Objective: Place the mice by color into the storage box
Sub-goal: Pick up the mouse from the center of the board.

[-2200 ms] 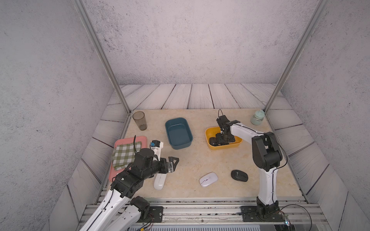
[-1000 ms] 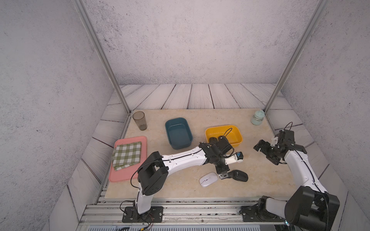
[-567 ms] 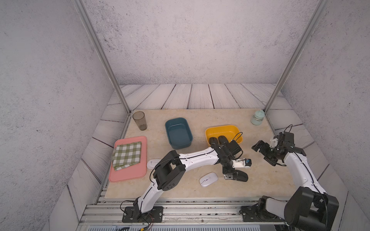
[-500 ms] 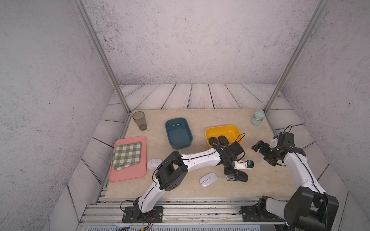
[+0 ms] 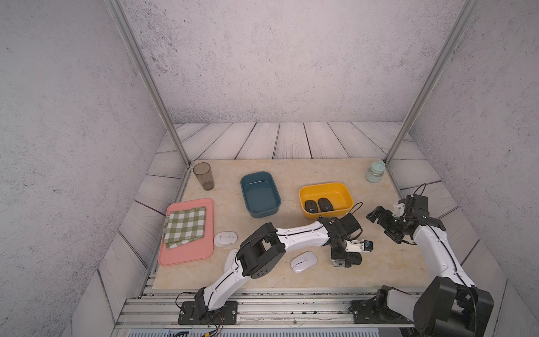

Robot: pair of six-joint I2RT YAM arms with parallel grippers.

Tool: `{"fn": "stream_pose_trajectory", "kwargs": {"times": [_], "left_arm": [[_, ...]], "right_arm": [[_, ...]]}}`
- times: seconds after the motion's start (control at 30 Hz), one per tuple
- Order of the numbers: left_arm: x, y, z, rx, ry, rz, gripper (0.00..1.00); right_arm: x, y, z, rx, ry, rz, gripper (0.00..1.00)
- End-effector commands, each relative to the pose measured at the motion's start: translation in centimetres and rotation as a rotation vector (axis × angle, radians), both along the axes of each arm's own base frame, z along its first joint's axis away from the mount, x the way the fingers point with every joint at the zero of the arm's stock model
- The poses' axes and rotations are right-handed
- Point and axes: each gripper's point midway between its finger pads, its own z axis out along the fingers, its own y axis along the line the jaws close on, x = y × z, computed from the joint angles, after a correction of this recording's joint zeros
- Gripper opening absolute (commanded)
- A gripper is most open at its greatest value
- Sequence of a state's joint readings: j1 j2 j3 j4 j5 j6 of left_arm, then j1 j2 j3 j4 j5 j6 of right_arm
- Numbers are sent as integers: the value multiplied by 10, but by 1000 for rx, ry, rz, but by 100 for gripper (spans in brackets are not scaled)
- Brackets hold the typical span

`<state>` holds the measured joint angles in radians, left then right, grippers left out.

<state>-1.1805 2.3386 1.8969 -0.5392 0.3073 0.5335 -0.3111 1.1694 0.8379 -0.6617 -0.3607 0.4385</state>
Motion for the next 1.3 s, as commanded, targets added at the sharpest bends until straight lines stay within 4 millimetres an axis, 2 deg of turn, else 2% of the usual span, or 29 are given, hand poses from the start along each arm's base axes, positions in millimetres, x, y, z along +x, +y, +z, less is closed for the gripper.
{"fn": "stream_pose_trajectory", "kwargs": {"times": [0.0, 0.13, 0.27, 0.37, 0.53, 0.63, 0.8, 0.9, 1.07, 1.27], "left_arm": [[5, -7, -6, -2, -9, 12, 98], [1, -11, -9, 0, 4, -3, 98], [-4, -13, -21, 35, 32, -17, 96], [-7, -11, -27, 53, 57, -12, 86], [-8, -5, -20, 56, 67, 27, 57], [-7, 2, -11, 46, 53, 51, 49], [-2, 13, 15, 7, 33, 123, 47], [8, 28, 36, -11, 31, 206, 46], [24, 70, 81, -76, 117, 392, 45], [33, 139, 143, -178, 207, 639, 44]], "right_arm": [[-4, 0, 5, -20, -27, 11, 100], [-3, 1, 5, -15, -37, 18, 100], [-4, 1, 4, -16, -35, 20, 100], [-4, 1, 7, -22, -45, 22, 100], [-3, -1, 7, -28, -42, 12, 100], [-1, -1, 10, -27, -47, 12, 100], [2, 0, 16, -18, -58, 13, 100], [9, 2, 21, 3, -65, 28, 99], [32, 21, 26, 102, -80, 130, 93], [59, 42, 12, -22, 0, 257, 87]]}}
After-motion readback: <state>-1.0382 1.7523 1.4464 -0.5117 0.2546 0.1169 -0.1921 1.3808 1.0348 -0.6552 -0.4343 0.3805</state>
